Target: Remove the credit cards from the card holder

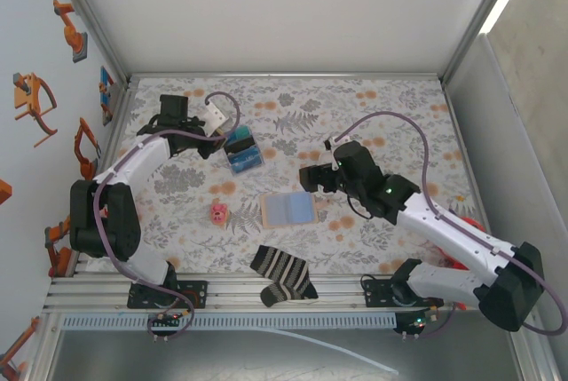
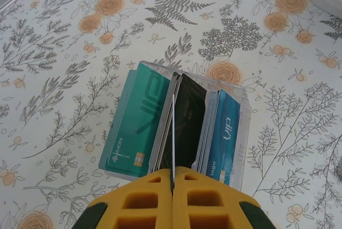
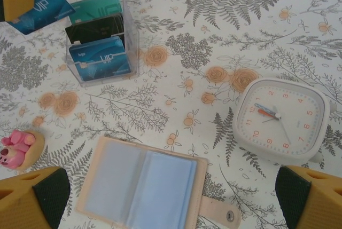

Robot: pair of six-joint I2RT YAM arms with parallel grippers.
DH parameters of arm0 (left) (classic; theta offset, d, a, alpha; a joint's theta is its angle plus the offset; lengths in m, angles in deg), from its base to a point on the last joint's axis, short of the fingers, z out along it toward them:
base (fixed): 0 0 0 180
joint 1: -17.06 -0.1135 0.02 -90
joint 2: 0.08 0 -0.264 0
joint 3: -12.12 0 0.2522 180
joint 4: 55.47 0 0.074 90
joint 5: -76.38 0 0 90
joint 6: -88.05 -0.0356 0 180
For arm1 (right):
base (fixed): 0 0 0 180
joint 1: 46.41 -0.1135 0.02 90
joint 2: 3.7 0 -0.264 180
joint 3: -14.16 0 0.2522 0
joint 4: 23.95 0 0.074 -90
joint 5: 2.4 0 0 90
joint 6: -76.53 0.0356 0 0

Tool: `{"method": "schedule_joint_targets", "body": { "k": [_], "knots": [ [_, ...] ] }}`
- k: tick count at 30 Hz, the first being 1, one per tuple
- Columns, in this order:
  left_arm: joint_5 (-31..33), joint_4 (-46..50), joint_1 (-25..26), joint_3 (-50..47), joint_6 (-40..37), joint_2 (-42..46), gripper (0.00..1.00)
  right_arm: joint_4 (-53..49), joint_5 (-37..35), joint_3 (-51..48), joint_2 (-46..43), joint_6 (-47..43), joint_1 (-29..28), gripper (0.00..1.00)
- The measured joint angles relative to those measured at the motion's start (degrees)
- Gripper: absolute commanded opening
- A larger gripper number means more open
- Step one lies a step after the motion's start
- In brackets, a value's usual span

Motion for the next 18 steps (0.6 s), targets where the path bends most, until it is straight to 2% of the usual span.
{"method": "schedule_joint_targets", "body": {
  "k": [10,18],
  "knots": [
    [-0.4,1.4,-1.1,3.1,-1.4,-4.2,0.0,0.0,0.4,0.7,3.9,0.9,0.0,0.98],
    [-2.5,1.6,-0.7,3.2,-1.7,-4.2,0.0,0.5,1.1,1.2,4.7,0.9,0.0,0.98]
  ]
}}
